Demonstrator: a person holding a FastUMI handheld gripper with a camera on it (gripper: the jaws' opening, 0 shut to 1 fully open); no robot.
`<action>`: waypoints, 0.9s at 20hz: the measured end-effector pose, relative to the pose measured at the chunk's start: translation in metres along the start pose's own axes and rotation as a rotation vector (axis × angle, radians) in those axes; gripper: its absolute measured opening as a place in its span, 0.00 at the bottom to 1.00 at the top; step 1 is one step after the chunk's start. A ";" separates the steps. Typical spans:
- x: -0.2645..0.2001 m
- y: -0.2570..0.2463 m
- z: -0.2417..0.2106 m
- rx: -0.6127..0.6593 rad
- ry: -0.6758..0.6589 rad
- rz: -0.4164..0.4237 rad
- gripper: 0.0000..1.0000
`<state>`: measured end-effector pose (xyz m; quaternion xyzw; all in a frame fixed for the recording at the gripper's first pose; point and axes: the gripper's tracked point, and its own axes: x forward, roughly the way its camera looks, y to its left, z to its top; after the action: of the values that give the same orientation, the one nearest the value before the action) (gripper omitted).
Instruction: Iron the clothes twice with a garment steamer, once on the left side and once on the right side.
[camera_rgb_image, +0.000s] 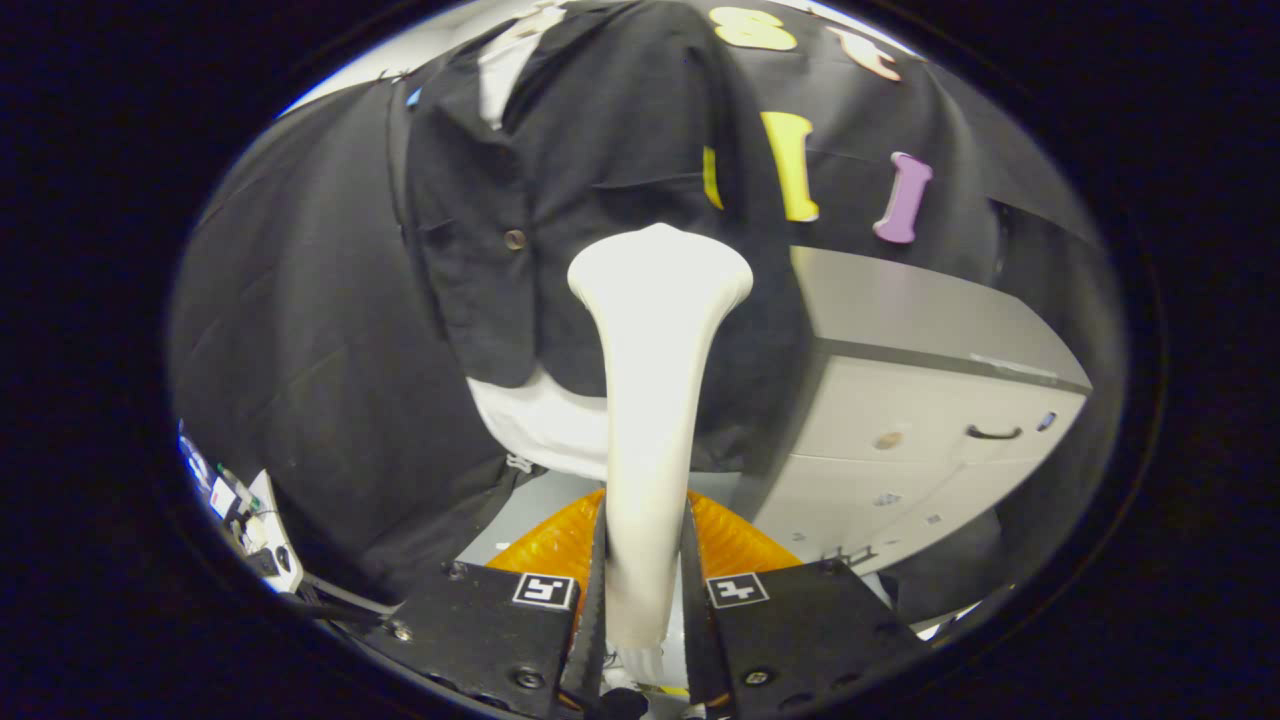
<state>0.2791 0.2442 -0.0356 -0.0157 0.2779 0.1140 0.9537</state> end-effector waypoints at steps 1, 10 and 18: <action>-0.010 -0.024 -0.003 0.018 -0.008 -0.019 0.35; -0.117 -0.186 -0.046 0.119 -0.079 -0.144 0.35; -0.212 -0.234 -0.153 0.204 -0.078 -0.171 0.35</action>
<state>0.0774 -0.0420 -0.0597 0.0622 0.2482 0.0040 0.9667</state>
